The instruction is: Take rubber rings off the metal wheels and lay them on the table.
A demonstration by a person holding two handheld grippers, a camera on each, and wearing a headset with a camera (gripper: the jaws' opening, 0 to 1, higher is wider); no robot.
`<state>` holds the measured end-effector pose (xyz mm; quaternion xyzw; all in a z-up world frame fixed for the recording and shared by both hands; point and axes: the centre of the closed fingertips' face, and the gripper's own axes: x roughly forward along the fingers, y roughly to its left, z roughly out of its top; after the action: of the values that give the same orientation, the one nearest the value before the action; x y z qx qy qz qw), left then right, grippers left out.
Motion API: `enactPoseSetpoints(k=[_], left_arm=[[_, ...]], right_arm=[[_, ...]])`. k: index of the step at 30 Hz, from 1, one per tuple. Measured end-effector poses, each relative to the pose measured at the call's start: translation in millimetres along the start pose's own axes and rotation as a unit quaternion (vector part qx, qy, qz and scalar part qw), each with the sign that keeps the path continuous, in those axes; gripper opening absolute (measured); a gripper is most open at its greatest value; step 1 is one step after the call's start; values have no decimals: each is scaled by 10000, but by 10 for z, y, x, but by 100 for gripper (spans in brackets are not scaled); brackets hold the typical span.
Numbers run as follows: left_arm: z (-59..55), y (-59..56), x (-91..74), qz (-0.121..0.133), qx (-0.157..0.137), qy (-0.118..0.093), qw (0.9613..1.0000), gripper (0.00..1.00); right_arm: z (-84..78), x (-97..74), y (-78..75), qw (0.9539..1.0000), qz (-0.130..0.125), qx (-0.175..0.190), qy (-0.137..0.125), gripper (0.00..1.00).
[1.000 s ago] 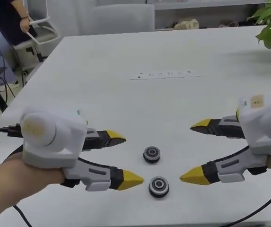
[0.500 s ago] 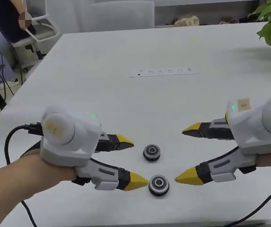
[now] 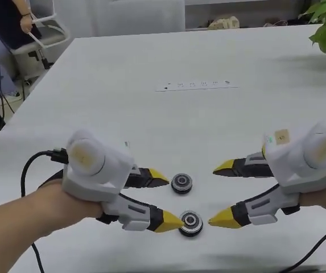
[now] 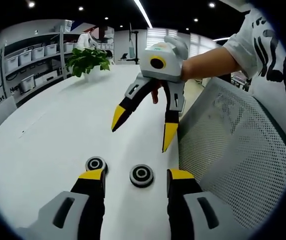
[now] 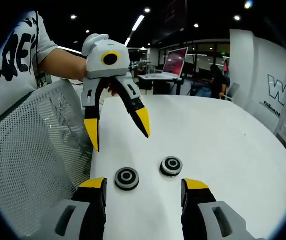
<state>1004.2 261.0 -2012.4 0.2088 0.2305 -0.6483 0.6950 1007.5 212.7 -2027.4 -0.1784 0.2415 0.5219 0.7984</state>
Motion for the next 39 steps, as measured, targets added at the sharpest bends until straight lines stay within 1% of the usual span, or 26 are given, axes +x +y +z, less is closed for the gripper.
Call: enactPoseSetpoints(k=[6,8,13,20,29,33,39], left_arm=[[-37,-18,79,-112,13,74,9999,43],[-31,-23,94,-135,36,61,9999,42],[-56,-28,161,-212,16,115,9997,39],[-122,-80,251,-329,17,236,9992,37],[-196,-115,327,-435,28,362,9984,32],[-205,-127,357,-469,-4,371,9982,30],[-235,-159,398,-538,21,421,9977,25]], right_arm=[[-66,58,31,9999,116,53,59,55],[-73,72,43,9999,142,49,73,54],[-91,113,75,9997,212,37,90,52],[-133,145,77,9996,242,74,118,50],[-172,160,90,9995,256,147,120,50],[-202,164,93,9994,269,141,176,49],[-205,170,91,9993,277,170,163,49]])
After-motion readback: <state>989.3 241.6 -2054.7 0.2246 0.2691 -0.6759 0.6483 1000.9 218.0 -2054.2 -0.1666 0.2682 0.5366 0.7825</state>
